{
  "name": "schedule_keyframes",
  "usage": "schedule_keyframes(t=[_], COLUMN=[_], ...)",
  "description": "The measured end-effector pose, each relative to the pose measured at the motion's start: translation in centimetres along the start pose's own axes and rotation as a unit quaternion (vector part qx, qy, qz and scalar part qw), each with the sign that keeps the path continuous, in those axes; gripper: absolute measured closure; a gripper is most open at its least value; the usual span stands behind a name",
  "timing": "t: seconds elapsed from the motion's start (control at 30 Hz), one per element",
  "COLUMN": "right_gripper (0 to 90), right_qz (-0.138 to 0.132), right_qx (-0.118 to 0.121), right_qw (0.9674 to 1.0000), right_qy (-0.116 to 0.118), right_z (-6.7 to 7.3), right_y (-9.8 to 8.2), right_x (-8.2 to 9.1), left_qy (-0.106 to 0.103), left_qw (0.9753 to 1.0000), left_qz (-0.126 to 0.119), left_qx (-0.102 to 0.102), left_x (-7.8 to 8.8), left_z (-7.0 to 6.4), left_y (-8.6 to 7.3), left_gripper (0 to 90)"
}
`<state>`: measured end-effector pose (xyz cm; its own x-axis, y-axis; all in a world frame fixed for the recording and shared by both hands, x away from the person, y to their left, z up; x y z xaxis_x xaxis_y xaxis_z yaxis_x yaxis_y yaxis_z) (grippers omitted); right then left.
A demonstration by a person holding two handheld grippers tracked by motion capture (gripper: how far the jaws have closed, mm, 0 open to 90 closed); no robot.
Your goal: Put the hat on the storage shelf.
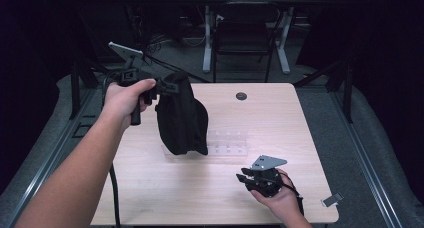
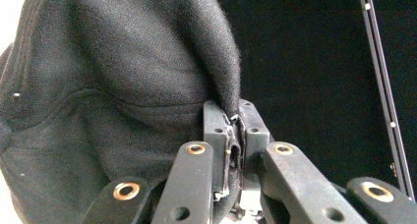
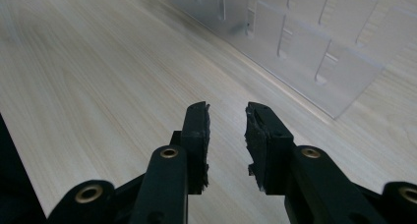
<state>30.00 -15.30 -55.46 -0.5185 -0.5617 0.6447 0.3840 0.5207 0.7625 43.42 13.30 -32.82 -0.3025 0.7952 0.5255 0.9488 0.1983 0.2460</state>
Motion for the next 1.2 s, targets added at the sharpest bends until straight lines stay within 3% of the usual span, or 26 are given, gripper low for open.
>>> schedule_keyframes(t=[0.3,0.5,0.8,1.2], right_gripper=[71.7,73.5,74.8,74.9], right_qz=[-0.005,-0.014,-0.024,-0.026], right_qx=[0.013,0.024,0.054,0.076], right_qw=[0.9999,0.9994,0.9979,0.9964], right_qy=[0.008,0.018,0.026,0.027], right_z=[0.2,0.8,1.8,2.5], right_y=[1.8,3.8,7.2,9.9], right_x=[-0.4,-1.0,-2.1,-3.6], left_qy=[-0.002,-0.018,-0.016,-0.020], left_qw=[0.9999,0.9998,0.9997,0.9996], left_qz=[-0.002,0.000,-0.001,0.004], left_qx=[-0.010,-0.008,-0.016,-0.018], left_x=[-1.1,-1.9,-2.2,-3.0], left_z=[-0.4,-0.5,-0.6,-1.1], left_y=[0.2,0.1,-0.1,-0.4], left_gripper=[85.9,85.9,85.9,85.9])
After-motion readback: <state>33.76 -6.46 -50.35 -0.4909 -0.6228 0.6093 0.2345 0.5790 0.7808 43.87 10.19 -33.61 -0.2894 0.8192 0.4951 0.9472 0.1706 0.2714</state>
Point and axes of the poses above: each handheld gripper's, and its own axes: x roughly backward along the jaws, y roughly out of its top, z roughly to its left, the point moved 5 cm from there along -x, roughly forward along the jaws, and after that the axes turned 7 degrees about x, right-handed, at the moved point
